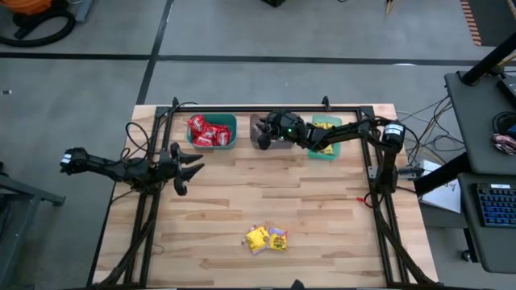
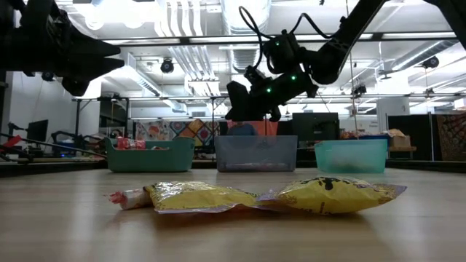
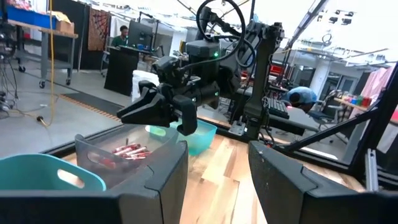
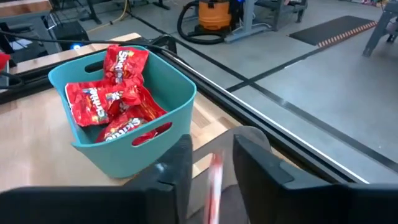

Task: Sort candy
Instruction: Put the white candy into the black bin, then put the yellow candy into the light green bin

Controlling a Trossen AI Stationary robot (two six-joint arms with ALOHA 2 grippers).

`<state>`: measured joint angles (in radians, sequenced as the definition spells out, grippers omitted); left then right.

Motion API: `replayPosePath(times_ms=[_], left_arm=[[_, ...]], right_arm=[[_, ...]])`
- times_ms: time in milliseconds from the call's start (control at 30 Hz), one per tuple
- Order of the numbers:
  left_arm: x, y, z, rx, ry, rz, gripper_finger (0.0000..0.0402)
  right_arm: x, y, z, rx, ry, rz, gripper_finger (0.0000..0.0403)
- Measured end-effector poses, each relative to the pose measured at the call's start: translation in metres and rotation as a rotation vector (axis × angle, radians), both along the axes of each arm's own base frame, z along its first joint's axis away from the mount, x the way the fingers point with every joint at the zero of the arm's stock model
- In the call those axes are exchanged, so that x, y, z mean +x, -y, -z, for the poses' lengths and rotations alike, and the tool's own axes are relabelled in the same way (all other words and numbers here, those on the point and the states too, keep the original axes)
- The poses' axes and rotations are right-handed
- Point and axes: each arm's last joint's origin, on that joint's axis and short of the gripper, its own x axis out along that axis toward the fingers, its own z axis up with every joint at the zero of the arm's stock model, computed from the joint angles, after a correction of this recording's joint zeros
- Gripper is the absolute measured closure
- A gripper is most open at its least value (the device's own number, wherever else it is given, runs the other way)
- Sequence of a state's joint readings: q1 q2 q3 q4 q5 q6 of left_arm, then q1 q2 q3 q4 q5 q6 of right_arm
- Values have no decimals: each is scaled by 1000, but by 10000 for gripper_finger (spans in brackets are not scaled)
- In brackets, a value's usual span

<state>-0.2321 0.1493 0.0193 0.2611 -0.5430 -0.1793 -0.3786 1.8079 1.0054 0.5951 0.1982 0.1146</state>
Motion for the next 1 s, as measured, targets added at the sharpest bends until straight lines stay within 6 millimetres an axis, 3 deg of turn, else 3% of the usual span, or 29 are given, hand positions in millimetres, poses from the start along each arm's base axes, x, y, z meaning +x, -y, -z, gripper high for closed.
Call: replayPosePath(times_ms=[233,500,733,1000], left_arm=[[0,0,0,-122,40,16,248],[5,2,5,-367,60,41,248],[14,5,18,-517,-18,30,248],[21,11,24,-579,-55,54,248]], right_arm=[[-3,-3,-7,29,-12,-55,235],[-15,-22,-36,251,5,-299,216],[-26,-71,-59,384,-89,-437,226],[-43,-146,-50,530,-378,-558,233]])
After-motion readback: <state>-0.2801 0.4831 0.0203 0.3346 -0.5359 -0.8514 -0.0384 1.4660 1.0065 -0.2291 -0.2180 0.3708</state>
